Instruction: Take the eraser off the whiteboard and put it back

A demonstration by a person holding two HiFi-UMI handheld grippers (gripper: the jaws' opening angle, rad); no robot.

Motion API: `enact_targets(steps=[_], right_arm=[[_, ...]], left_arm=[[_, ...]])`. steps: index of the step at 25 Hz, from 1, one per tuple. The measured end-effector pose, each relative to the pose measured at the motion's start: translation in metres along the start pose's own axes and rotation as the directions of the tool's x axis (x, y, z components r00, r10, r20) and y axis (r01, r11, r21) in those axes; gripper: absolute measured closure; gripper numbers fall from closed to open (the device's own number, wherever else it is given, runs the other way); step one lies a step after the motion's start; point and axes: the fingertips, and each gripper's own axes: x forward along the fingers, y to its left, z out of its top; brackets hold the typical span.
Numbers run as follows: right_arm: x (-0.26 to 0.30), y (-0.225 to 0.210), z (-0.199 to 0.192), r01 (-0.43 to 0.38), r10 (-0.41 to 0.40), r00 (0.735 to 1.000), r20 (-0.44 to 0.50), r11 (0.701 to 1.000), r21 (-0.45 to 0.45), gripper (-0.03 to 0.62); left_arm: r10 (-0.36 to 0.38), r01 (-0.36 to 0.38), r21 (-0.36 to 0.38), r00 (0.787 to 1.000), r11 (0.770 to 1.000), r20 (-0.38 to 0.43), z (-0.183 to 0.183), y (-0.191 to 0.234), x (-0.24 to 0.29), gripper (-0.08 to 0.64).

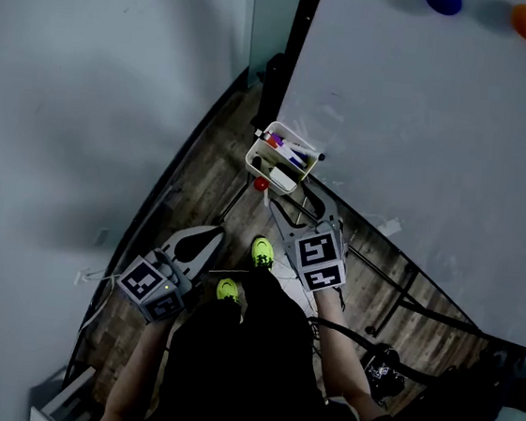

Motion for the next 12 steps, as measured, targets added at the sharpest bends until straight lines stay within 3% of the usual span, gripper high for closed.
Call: enact_targets(steps=[12], right_arm=[[0.003,-0.014,0.008,0.010,-0.010,1.000,-0.010,0.999,-0.049,0.341]], left_arm=[[0.021,-0.020,-0.022,1.000,1.000,0.023,0.007,0.011,0.008,0.548]])
